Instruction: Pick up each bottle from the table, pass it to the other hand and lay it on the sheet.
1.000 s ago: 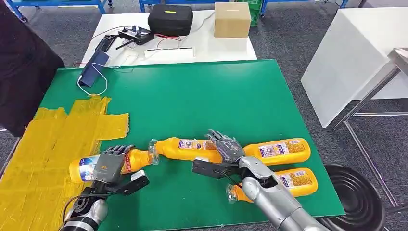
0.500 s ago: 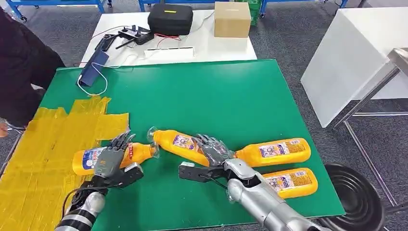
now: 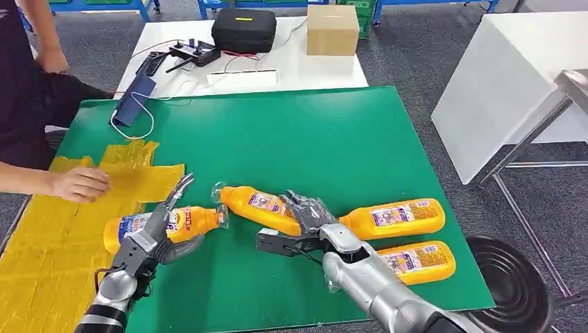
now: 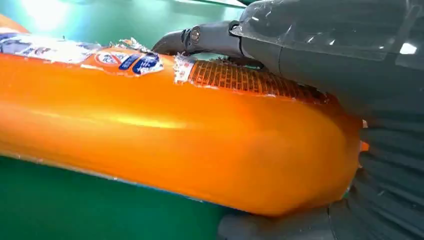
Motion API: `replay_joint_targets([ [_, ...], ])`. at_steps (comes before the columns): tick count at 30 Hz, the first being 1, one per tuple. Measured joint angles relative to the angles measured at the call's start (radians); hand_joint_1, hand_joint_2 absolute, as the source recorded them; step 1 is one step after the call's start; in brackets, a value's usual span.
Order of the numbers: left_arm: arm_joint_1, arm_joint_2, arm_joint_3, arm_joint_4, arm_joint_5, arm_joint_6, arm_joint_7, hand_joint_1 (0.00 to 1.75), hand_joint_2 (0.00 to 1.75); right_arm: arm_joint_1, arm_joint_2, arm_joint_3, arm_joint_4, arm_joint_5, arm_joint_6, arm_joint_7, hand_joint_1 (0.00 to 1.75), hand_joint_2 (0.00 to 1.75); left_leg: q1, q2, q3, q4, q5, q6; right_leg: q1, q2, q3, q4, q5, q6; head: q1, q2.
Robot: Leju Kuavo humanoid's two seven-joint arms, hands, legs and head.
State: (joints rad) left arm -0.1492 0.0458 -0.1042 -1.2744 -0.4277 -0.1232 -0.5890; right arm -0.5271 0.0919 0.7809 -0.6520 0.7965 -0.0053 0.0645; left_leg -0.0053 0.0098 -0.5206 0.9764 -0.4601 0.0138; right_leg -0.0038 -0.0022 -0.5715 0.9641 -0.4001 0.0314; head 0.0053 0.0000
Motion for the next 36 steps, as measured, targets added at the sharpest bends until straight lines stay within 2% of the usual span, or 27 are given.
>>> replay_joint_targets([
  [14, 0.062, -0.032, 0.008, -0.168, 0.099, -0.067, 0.013, 0.00, 0.00, 0.012, 0.016, -0.069, 0.029, 0.003, -0.034, 0.007, 1.75, 1.75, 0.000, 0.001, 0.004, 0.000, -0.001, 0.000, 0.000, 0.001, 0.004, 0.000, 0.000, 0.000, -0.001, 0.000],
  [26, 0.068, -0.036, 0.009, -0.178, 0.129, -0.087, 0.032, 0.00, 0.00, 0.020, 0.018, -0.084, 0.028, -0.009, -0.060, 0.005, 1.75, 1.75, 0.000, 0.000, 0.004, 0.000, -0.001, 0.000, 0.000, 0.000, 0.004, 0.000, 0.000, 0.000, 0.000, 0.000],
  [27, 0.069, -0.037, 0.010, -0.179, 0.134, -0.090, 0.034, 0.00, 1.75, 0.022, 0.018, -0.086, 0.028, -0.011, -0.064, 0.004, 1.75, 1.75, 0.000, 0.000, 0.004, 0.000, -0.001, 0.000, 0.000, 0.000, 0.004, 0.000, 0.000, 0.000, 0.000, 0.000],
  [31, 0.113, -0.060, 0.043, -0.226, 0.326, -0.195, 0.098, 0.00, 1.75, 0.087, 0.024, -0.168, -0.052, -0.057, -0.150, -0.033, 1.75, 1.75, 0.000, 0.000, 0.001, 0.000, -0.001, 0.001, -0.001, 0.000, 0.003, 0.000, 0.000, 0.000, -0.001, 0.000],
  [32, 0.159, -0.086, 0.086, -0.269, 0.502, -0.298, 0.144, 0.00, 1.75, 0.166, 0.028, -0.243, -0.173, -0.177, -0.152, -0.112, 1.75, 1.75, 0.000, 0.000, -0.001, 0.000, -0.001, 0.001, -0.001, 0.000, 0.001, 0.000, 0.000, 0.000, 0.000, 0.000],
  [33, 0.214, -0.110, 0.111, -0.312, 0.622, -0.373, 0.193, 0.00, 1.75, 0.254, 0.033, -0.317, -0.356, -0.268, -0.156, -0.162, 1.75, 1.75, 0.000, -0.001, -0.010, 0.000, -0.001, 0.001, -0.001, 0.000, -0.007, 0.000, 0.000, 0.000, 0.000, 0.000],
  [34, 0.246, -0.127, 0.119, -0.332, 0.679, -0.394, 0.218, 0.00, 1.75, 0.303, 0.040, -0.343, -0.506, -0.310, -0.171, -0.206, 1.75, 1.75, 0.000, -0.001, -0.014, 0.000, -0.001, 0.001, -0.001, 0.000, -0.012, 0.000, 0.000, 0.000, 0.000, 0.000],
  [36, 0.257, -0.135, 0.121, -0.335, 0.694, -0.396, 0.226, 0.00, 1.75, 0.325, 0.047, -0.342, -0.585, -0.313, -0.180, -0.214, 1.75, 1.75, 0.000, -0.001, -0.015, 0.000, -0.001, 0.001, -0.001, 0.000, -0.012, 0.000, 0.000, 0.000, 0.000, 0.000],
])
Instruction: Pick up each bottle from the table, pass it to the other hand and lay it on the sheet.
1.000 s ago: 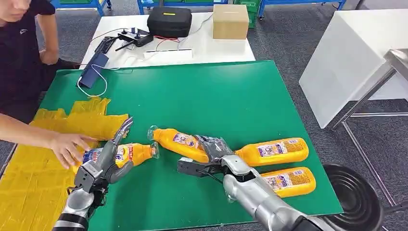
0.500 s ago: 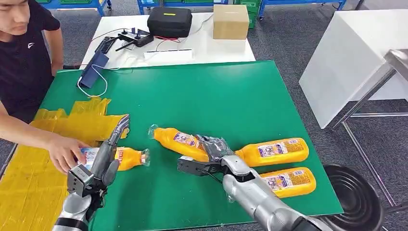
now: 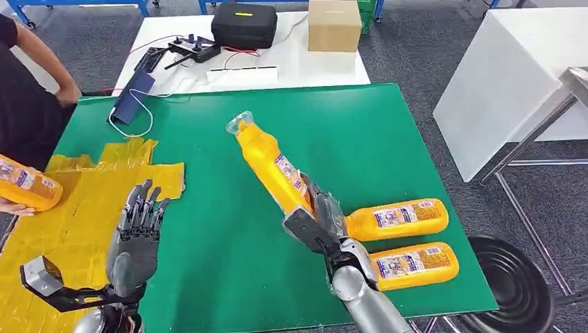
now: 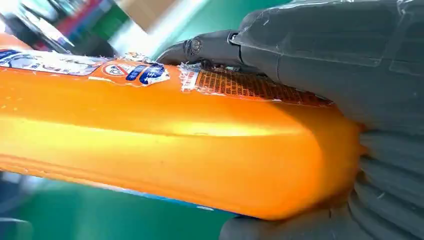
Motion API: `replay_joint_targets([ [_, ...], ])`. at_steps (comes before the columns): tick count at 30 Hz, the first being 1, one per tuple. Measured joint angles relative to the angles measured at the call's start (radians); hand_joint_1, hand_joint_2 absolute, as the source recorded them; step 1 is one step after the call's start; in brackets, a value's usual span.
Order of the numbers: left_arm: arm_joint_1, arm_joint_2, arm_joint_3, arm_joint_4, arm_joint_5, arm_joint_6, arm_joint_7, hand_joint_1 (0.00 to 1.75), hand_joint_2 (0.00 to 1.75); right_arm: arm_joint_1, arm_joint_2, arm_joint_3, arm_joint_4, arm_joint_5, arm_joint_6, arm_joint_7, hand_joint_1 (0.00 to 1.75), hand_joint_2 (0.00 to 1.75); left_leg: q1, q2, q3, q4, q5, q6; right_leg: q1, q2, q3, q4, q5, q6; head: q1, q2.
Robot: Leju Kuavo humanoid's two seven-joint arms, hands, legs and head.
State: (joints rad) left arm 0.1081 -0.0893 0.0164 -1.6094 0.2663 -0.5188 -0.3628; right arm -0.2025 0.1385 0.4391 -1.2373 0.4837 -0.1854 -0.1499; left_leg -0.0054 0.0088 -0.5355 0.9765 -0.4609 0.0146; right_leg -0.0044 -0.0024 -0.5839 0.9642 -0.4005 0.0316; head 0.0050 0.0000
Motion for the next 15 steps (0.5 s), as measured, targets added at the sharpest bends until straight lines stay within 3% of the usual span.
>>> replay_joint_targets([
  [7, 0.018, -0.016, 0.000, -0.003, 0.021, -0.006, 0.021, 0.00, 1.75, 0.028, 0.021, 0.091, -0.168, 0.050, -0.002, 0.000, 1.75, 1.75, 0.000, 0.000, -0.002, 0.000, 0.000, 0.000, 0.000, 0.000, -0.003, 0.000, 0.000, 0.000, 0.000, 0.000],
  [15, 0.021, -0.026, -0.031, -0.002, 0.019, -0.007, 0.040, 0.00, 1.75, 0.014, 0.039, 0.277, -0.180, 0.118, 0.039, 0.050, 1.75, 1.75, 0.000, 0.000, -0.003, 0.000, 0.000, 0.000, 0.000, 0.000, -0.003, 0.000, 0.000, 0.000, 0.000, 0.000],
])
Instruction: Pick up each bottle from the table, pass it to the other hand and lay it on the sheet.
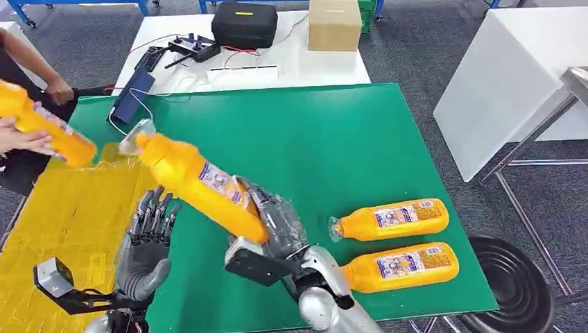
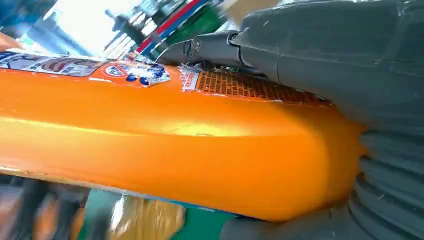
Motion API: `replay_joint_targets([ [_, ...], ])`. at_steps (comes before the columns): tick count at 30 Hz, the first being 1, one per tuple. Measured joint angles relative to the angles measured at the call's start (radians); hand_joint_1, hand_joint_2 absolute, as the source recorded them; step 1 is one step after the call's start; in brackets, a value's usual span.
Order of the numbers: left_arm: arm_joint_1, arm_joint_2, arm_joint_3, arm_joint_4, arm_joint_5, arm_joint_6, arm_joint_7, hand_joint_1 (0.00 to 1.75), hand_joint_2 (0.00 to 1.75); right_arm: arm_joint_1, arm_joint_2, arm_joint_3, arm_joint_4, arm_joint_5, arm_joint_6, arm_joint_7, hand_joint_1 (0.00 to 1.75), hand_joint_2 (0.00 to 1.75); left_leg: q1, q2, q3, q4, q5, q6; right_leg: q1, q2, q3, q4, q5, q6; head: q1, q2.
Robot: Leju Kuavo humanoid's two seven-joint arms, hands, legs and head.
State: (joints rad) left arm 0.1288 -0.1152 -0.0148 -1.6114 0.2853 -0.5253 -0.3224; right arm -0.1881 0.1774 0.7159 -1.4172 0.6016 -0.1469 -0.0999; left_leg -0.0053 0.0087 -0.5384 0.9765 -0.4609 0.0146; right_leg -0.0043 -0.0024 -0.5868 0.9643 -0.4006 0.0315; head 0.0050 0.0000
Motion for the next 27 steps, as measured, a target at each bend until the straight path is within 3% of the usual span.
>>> replay_joint_targets([
  [10, 0.001, -0.001, -0.027, 0.006, 0.011, 0.000, 0.002, 0.00, 1.75, -0.034, 0.011, 0.089, 0.049, 0.039, 0.043, 0.042, 1.75, 1.75, 0.000, 0.000, -0.001, 0.000, 0.000, 0.000, 0.000, 0.000, -0.001, 0.000, 0.000, 0.000, 0.000, 0.000],
  [17, -0.002, -0.001, -0.033, 0.033, 0.055, 0.009, 0.022, 0.00, 1.75, -0.113, 0.011, 0.117, 0.163, 0.032, 0.050, 0.027, 1.75, 1.75, 0.000, 0.000, 0.000, 0.000, 0.000, 0.000, 0.000, 0.000, -0.001, 0.000, 0.000, 0.000, 0.000, 0.000],
  [27, -0.032, 0.008, -0.032, 0.106, 0.304, -0.045, 0.122, 0.00, 1.75, -0.164, 0.021, 0.188, 0.295, 0.072, 0.102, -0.016, 1.75, 1.75, 0.000, 0.000, -0.002, 0.000, 0.000, 0.000, 0.000, 0.000, -0.002, 0.000, 0.000, 0.000, 0.000, 0.000],
])
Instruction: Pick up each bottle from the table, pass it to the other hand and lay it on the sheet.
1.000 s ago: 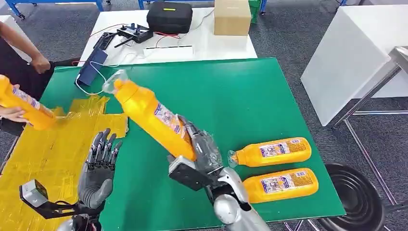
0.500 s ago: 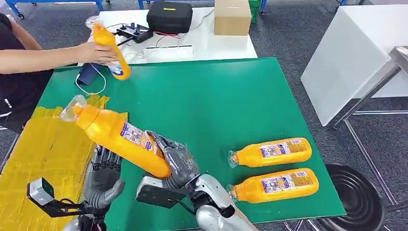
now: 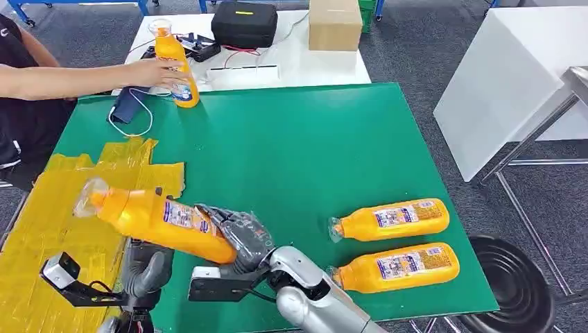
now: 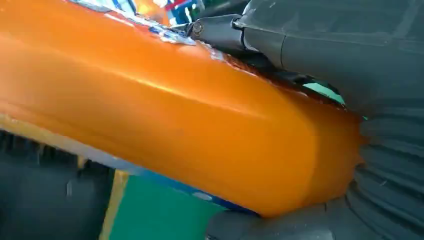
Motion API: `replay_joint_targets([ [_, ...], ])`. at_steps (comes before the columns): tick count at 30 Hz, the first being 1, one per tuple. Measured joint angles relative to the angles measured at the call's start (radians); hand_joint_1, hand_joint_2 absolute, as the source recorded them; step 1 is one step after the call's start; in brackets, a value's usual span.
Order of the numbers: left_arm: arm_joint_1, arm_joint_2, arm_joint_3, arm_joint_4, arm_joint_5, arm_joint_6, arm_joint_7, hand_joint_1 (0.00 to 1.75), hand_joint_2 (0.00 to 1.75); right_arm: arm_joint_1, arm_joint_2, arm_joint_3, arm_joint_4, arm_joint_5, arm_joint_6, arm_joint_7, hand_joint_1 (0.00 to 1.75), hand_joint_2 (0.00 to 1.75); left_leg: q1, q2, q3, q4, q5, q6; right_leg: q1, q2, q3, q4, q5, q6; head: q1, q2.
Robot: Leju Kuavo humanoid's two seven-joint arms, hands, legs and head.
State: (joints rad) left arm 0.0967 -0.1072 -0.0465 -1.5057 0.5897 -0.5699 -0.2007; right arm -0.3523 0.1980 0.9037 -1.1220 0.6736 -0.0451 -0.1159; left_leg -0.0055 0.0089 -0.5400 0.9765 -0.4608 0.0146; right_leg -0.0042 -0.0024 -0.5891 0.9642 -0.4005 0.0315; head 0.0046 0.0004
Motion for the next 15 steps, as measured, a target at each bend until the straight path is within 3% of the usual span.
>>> replay_joint_targets([
  [13, -0.029, 0.010, 0.000, 0.045, 0.040, 0.002, 0.024, 0.00, 1.75, -0.007, 0.002, 0.035, 0.030, 0.003, 0.007, -0.004, 1.75, 1.75, 0.000, 0.000, 0.000, 0.000, 0.000, 0.000, 0.000, 0.000, -0.001, 0.000, 0.000, 0.000, 0.000, 0.000],
  [14, -0.031, 0.011, 0.000, 0.047, 0.040, 0.002, 0.024, 1.75, 1.75, -0.010, 0.001, 0.037, 0.032, 0.003, 0.007, -0.004, 1.75, 1.75, 0.000, 0.000, 0.000, 0.000, 0.000, 0.000, 0.000, 0.000, -0.001, 0.000, 0.000, 0.000, 0.000, 0.000],
  [15, -0.032, 0.011, 0.000, 0.050, 0.040, 0.002, 0.024, 1.75, 1.75, -0.010, 0.001, 0.037, 0.032, 0.003, 0.007, -0.004, 1.75, 1.75, 0.000, 0.000, 0.000, 0.000, 0.000, 0.000, 0.000, 0.000, 0.000, 0.000, 0.000, 0.000, 0.000, 0.000],
])
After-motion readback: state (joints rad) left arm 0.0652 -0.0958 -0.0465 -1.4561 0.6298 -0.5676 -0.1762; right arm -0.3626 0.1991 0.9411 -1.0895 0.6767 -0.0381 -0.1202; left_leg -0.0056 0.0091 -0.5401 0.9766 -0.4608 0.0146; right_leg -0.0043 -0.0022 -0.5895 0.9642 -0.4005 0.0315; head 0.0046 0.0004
